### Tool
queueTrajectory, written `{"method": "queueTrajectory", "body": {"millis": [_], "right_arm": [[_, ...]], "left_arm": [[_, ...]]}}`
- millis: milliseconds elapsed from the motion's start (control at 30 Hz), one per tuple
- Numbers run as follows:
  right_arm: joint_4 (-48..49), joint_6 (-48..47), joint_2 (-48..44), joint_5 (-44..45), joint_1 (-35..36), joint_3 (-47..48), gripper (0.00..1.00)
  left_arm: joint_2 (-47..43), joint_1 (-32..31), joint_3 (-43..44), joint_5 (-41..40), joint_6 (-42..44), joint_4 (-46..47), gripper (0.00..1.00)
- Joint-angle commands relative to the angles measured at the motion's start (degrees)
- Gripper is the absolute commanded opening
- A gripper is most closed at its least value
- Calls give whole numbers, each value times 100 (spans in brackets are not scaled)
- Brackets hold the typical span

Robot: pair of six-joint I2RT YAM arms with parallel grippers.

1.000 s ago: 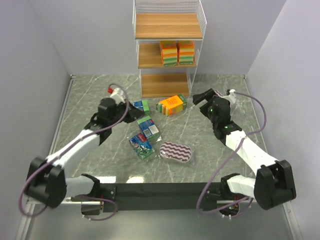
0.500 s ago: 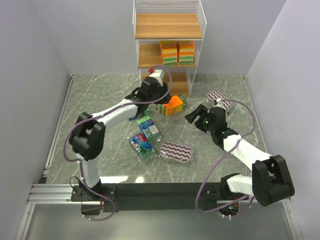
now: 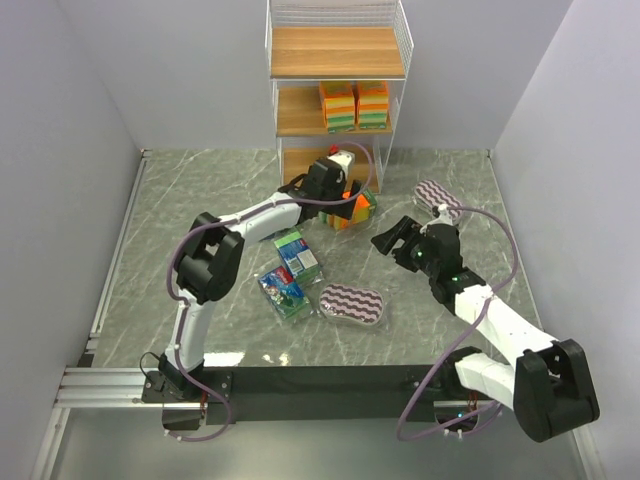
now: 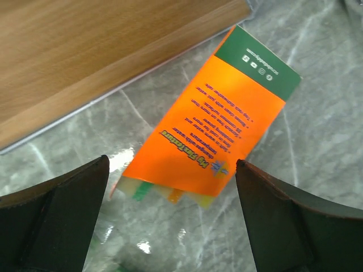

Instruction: Place and organize the cleaning sponges onto the shelf

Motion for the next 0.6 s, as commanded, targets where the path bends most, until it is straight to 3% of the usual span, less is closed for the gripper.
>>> {"method": "queueTrajectory", "body": {"millis": [0, 133, 333, 567], "right_arm": [[14, -13, -166, -93, -61, -152, 84], [84, 14, -149, -181, -87, -232, 85], [102, 22, -35, -243, -104, -214, 85], [102, 93, -140, -199, -122, -328, 86]], "left_arm": [[44, -111, 257, -432, 736, 69, 99], [9, -252, 169, -670, 1158, 157, 99], [-176, -463, -350, -267, 2036, 650, 99], [149, -463, -8, -433, 2617, 571, 99]]}}
